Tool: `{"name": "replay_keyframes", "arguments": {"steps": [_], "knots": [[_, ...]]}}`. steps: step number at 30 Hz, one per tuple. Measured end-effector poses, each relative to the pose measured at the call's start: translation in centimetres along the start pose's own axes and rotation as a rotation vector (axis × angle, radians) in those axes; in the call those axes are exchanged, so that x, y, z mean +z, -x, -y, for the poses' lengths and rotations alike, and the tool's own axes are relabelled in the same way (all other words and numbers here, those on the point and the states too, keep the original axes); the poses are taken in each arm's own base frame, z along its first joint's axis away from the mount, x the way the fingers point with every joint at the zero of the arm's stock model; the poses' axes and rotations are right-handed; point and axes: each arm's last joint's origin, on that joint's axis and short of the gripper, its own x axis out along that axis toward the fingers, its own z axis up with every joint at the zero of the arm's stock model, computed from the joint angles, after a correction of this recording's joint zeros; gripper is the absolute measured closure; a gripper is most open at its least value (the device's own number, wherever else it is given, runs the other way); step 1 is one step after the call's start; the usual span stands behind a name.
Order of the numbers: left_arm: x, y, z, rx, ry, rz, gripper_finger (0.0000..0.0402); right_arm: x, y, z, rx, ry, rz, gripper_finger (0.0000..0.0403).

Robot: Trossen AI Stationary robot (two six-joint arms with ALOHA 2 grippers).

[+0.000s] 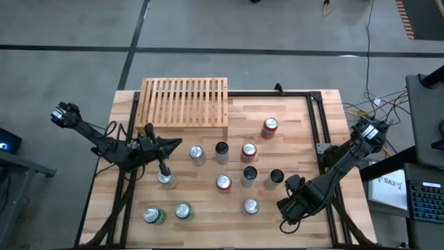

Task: Place canned beverage on shelf
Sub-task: Put the right green soda can on the shelf

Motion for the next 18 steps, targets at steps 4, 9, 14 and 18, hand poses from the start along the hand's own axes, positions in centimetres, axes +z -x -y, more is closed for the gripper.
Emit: {"name": "replay_keyframes", "arguments": {"steps": [4, 9, 14, 18], "knots": [[0.0, 0.0, 0.0, 0.0, 0.0, 0.0, 0.0401, -0.04, -0.55, -0.36, -0.018, 0.011, 0.006, 0.0055], [0.0, 0.0, 0.0, 0.0, 0.0, 0.0, 0.0401, -0.07, -0.98, -0.65, -0.03, 0.01, 0.009, 0.0055], [0.0, 0.0, 0.0, 0.0, 0.0, 0.0, 0.0401, -0.09, -1.1, -0.78, -0.026, 0.01, 0.007, 0.0059], [0.0, 0.0, 0.0, -0.001, 0.0, 0.0, 0.0401, -0.1, -1.11, -0.81, -0.022, 0.011, 0.006, 0.0079]]}}
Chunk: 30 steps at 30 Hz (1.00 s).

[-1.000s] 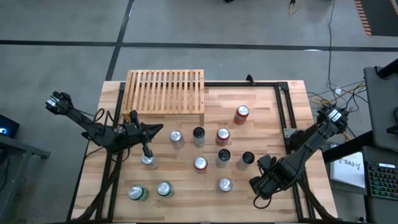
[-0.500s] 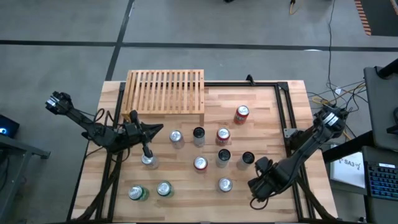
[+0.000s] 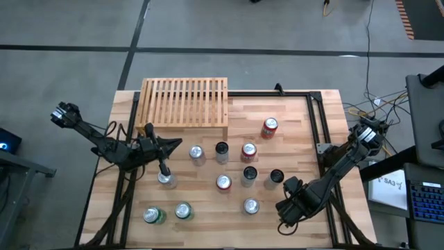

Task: Place canned beverage on shelf
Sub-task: Put the right green soda can on the shelf

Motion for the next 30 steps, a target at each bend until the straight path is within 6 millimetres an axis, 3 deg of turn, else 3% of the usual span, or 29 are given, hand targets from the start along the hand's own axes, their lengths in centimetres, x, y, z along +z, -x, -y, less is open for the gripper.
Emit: {"name": "replay_keyframes", "arguments": {"steps": [7, 15, 30], "knots": [[0.0, 0.0, 0.0, 0.0, 0.0, 0.0, 0.0401, 0.0, 0.0, 0.1, -0.001, -0.001, 0.0, 0.0127], [0.0, 0.0, 0.0, 0.0, 0.0, 0.0, 0.0401, 0.0, 0.4, 0.3, -0.022, -0.003, -0.01, 0.0127], [0.0, 0.0, 0.1, -0.035, 0.002, 0.003, 0.0401, -0.6, 6.9, 1.7, -0.032, 0.014, -0.045, 0.0127]]}}
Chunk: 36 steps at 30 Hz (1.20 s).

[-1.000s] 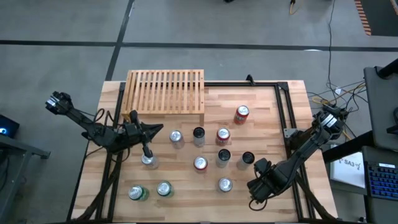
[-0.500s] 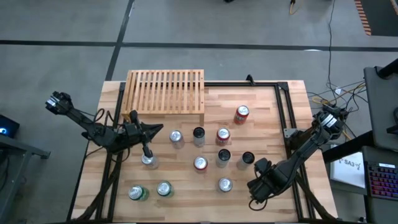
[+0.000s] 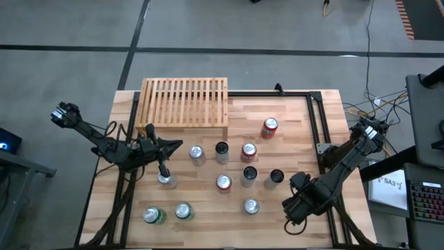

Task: Place canned beverage on shelf
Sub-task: Put the right green soda can on the shelf

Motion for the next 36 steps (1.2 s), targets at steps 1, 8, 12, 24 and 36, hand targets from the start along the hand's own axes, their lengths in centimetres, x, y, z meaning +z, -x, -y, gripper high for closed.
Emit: {"name": "replay_keyframes", "arguments": {"steps": [1, 8, 12, 24, 36], "knots": [[0.0, 0.0, 0.0, -0.003, 0.003, 0.001, 0.0401, -0.1, 0.4, -0.1, 0.021, 0.004, -0.006, 0.0127], [0.0, 0.0, 0.0, -0.012, 0.006, 0.001, 0.0401, -0.4, 2.3, -0.1, 0.096, 0.051, -0.026, 0.0127], [0.0, 0.0, 0.0, -0.012, 0.006, 0.001, 0.0401, -0.8, 4.1, -0.1, 0.17, 0.119, -0.04, 0.0127], [0.0, 0.0, 0.0, -0.017, 0.022, 0.002, 0.0401, -0.4, 9.0, -1.3, 0.446, 0.314, 0.24, 0.0127], [0.0, 0.0, 0.0, -0.017, 0.034, 0.002, 0.0401, 3.3, 9.5, -5.6, 0.375, 0.576, 0.45, 0.0127]]}}
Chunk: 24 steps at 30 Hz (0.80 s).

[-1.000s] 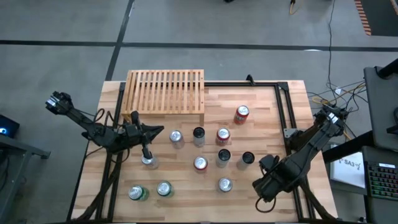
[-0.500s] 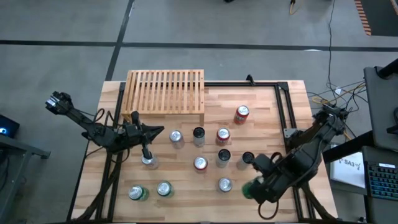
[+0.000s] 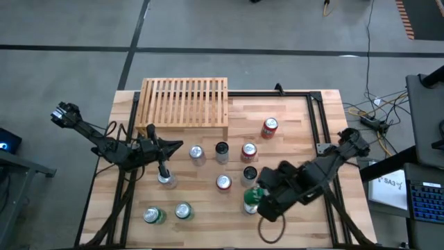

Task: Place canned beverage on shelf
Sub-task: Put the right green soda can on the shelf

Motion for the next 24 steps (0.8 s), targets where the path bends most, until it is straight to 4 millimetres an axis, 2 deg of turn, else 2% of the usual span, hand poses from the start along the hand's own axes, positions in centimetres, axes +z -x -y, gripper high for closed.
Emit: {"name": "replay_keyframes", "arguments": {"steps": [5, 12, 17, 24], "knots": [[0.0, 0.0, 0.1, -0.036, 0.042, 0.002, 0.0401, 1.8, -0.6, -0.4, -0.026, 0.161, 0.053, 0.0127], [0.2, 0.1, 0.0, -0.079, 0.049, 0.01, 0.0401, 2.5, 0.1, -0.2, -0.089, 0.346, 0.154, 0.0127], [0.7, 0.5, -0.4, -0.077, 0.011, 0.03, 0.0401, 3.7, 0.8, 0.9, -0.136, 0.364, 0.211, 0.0127], [1.2, 0.8, -1.0, -0.072, -0.082, 0.054, 0.0401, 7.2, 0.2, 3.6, -0.229, 0.4, 0.221, 0.0127]]}}
